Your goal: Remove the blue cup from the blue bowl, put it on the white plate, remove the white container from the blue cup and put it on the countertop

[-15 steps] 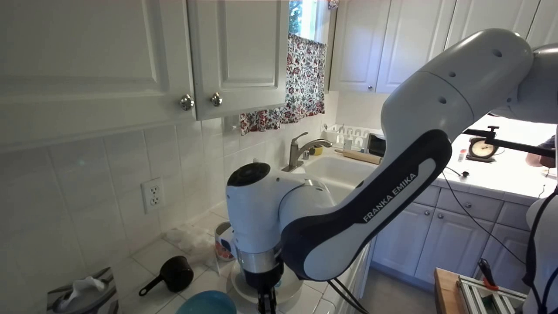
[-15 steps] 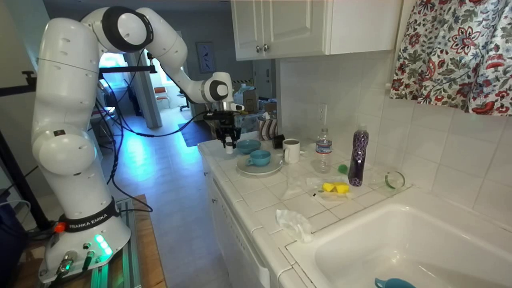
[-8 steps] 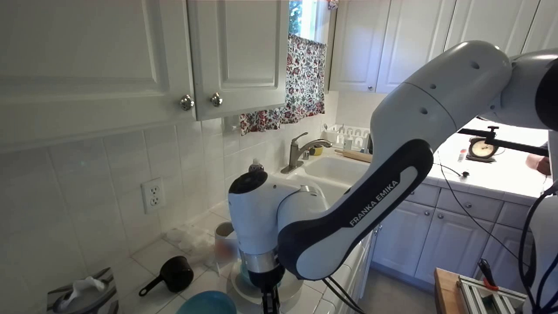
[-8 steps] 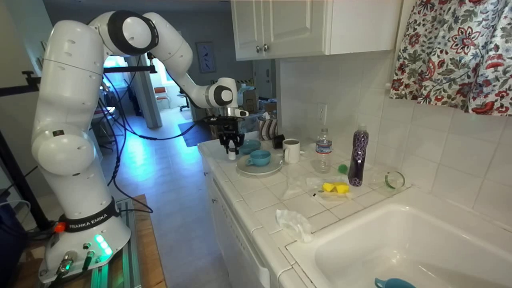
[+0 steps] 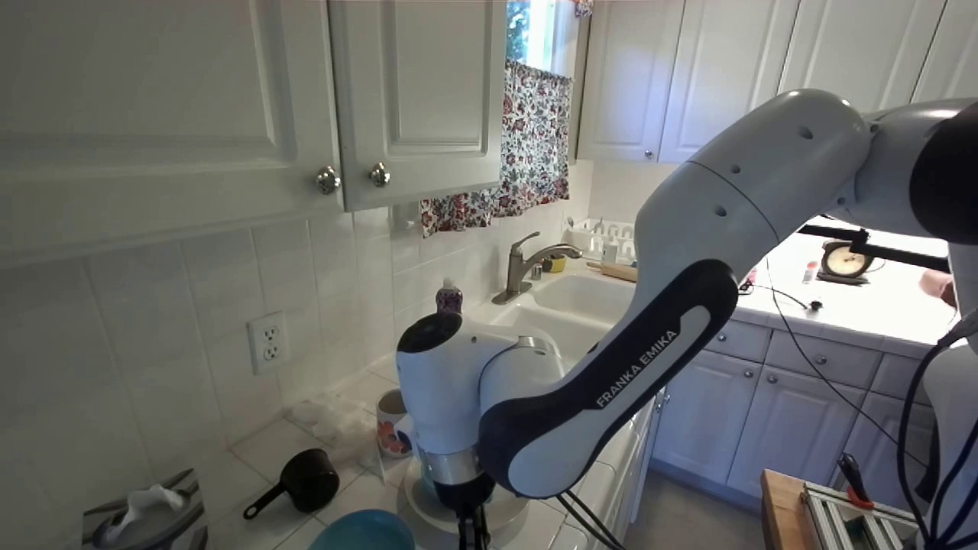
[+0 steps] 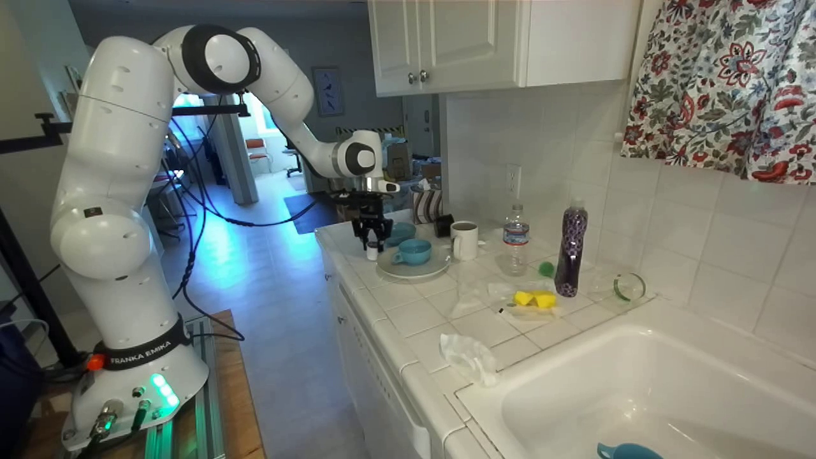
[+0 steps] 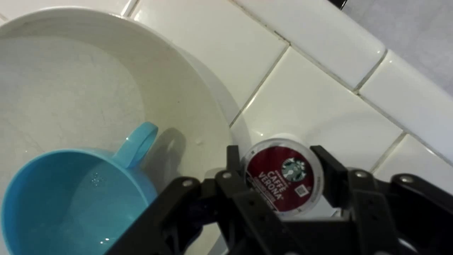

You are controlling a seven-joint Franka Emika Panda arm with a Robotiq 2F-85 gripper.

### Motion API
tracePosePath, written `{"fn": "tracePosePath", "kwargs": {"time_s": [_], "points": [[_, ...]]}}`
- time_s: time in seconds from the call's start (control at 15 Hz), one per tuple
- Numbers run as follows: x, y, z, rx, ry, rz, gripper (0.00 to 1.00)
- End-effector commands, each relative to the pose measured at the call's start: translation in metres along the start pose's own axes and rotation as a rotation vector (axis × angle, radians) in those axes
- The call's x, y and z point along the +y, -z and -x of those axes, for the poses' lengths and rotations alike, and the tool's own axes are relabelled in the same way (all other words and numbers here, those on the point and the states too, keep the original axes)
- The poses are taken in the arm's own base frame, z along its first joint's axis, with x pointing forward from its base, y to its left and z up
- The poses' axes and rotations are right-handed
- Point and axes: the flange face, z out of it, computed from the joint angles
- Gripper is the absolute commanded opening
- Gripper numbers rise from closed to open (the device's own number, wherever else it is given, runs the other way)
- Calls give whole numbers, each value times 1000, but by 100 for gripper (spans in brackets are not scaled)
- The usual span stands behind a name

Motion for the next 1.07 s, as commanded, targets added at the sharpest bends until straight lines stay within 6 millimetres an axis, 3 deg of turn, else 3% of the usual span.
{"fn": "tracePosePath", "kwargs": {"time_s": [0.0,1.0], "points": [[3,0,-7,13,-20,14,27],[4,-4,-13,52,-29,36,27]]}}
